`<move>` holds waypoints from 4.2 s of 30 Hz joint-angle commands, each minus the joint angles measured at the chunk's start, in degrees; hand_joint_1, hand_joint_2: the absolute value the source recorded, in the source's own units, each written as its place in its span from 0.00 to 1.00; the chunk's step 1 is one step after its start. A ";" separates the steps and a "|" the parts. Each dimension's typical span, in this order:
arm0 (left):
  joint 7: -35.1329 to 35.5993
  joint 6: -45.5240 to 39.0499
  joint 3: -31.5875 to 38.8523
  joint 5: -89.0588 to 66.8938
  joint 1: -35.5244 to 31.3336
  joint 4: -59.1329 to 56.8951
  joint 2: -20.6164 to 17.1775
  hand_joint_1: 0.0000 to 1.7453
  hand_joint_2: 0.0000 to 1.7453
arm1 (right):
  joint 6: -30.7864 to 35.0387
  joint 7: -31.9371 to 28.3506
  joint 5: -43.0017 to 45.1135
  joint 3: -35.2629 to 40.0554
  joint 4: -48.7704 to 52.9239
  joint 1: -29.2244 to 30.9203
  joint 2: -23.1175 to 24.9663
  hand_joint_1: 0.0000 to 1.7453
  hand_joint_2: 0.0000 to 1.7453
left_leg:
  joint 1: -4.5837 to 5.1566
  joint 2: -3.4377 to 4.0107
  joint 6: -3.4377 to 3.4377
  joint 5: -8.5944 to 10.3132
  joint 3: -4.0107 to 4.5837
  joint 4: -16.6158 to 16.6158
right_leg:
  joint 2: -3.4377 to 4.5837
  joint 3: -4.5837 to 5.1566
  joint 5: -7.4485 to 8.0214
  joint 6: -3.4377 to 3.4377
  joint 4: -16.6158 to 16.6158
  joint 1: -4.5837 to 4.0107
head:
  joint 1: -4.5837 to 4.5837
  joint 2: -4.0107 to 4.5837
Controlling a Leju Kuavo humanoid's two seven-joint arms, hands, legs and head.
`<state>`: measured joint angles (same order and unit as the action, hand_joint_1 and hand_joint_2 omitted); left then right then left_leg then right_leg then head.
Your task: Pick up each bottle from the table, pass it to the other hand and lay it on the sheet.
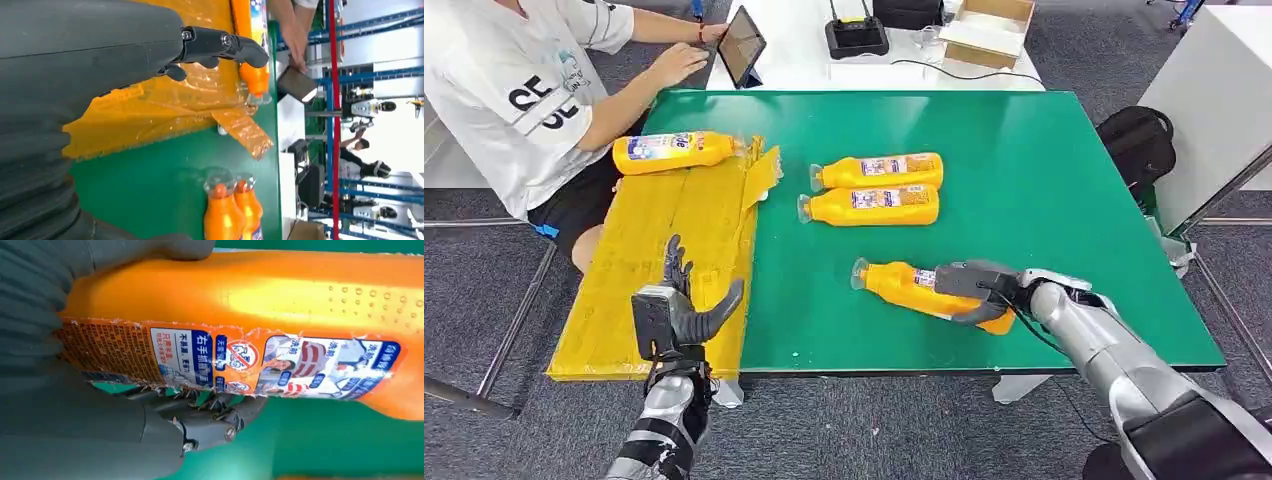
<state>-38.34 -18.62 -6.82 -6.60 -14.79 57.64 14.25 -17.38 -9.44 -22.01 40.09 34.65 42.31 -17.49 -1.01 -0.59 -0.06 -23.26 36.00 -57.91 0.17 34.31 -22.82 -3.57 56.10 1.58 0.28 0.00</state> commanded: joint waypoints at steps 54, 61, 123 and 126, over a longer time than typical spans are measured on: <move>9.35 23.69 -16.80 9.46 1.80 6.82 0.57 0.00 1.00 | 31.91 -28.86 -4.07 -11.69 8.44 -25.59 32.66 1.00 1.00 | -0.01 0.19 -0.03 -0.15 0.02 0.08 | 0.07 0.12 -0.12 0.20 -0.06 0.00 | 0.00 0.00; 9.54 23.47 -16.53 9.48 1.64 6.33 0.78 0.00 1.00 | 31.09 -28.56 -3.78 -9.89 5.12 -26.11 33.34 1.00 1.00 | 0.02 0.08 -0.01 -0.13 0.08 0.09 | -0.02 0.16 -0.14 0.19 -0.05 0.03 | 0.00 0.00; 19.41 -21.38 12.98 -83.40 -25.98 -27.46 -12.99 1.00 1.00 | 32.83 -28.65 7.71 -10.25 27.77 -25.40 31.00 0.00 0.00 | -0.12 0.19 0.12 0.01 0.13 0.05 | 0.08 0.28 -0.10 0.26 0.06 -0.12 | 0.00 0.00; 19.41 -21.38 12.98 -83.40 -25.98 -27.46 -12.99 1.00 1.00 | 32.83 -28.65 7.71 -10.25 27.77 -25.40 31.00 0.00 0.00 | -0.12 0.21 0.10 0.01 0.14 0.04 | 0.09 0.29 -0.10 0.24 0.06 -0.12 | 0.00 0.00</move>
<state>-22.55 -39.93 8.39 -85.70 -35.32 43.36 6.73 15.45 -37.59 -15.06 27.91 61.49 15.78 14.97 -1.09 -0.48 0.10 -23.13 36.44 -57.87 0.19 34.89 -22.83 -3.52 56.18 1.54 0.28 0.00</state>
